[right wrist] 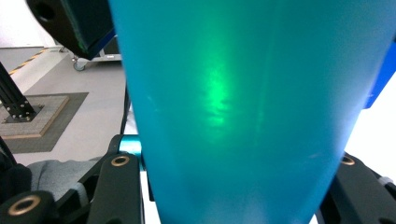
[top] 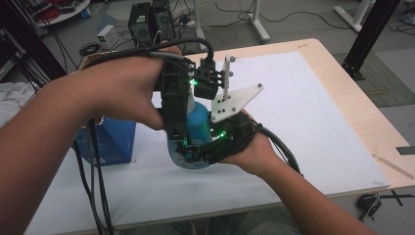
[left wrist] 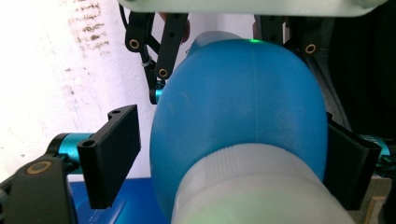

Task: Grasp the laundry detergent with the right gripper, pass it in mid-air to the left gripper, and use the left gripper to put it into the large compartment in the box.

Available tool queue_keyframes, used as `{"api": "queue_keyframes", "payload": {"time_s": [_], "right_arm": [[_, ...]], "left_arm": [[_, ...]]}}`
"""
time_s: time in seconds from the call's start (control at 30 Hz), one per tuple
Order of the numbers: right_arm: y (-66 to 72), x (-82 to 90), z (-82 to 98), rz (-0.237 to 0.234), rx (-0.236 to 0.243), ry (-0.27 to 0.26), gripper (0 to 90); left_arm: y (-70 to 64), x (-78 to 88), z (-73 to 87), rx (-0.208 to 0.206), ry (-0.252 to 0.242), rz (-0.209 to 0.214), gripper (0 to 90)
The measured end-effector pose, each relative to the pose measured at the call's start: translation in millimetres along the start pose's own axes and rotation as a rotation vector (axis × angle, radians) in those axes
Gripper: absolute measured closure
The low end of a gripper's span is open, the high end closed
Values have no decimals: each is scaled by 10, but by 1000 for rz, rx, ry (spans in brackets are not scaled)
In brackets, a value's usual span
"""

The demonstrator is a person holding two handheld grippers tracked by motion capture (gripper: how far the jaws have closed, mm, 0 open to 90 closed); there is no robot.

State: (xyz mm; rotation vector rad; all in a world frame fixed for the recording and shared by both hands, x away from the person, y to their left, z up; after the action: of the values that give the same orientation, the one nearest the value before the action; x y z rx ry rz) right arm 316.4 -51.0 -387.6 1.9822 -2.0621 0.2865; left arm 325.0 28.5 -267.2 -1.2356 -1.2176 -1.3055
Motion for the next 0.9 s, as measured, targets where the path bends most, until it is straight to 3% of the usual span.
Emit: {"api": "queue_keyframes", "payload": {"time_s": [0.9], "right_arm": [[7,-3,-11,2,-2,-14,470]], "left_arm": [[-24,0,-12,13,12,6,309]]}}
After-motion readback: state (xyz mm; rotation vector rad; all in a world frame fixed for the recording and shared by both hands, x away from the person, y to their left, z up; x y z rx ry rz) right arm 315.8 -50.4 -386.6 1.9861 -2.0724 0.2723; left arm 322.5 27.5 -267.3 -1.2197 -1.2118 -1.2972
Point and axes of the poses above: each handheld gripper's, and its own axes: x roughly backward along the jaws, z roughly out of its underside, y roughly to its left, the point moved 3 cm from there along -x, roughly forward along the jaws, and after that the axes turned 3 degrees about -z, right-handed, at the moved point
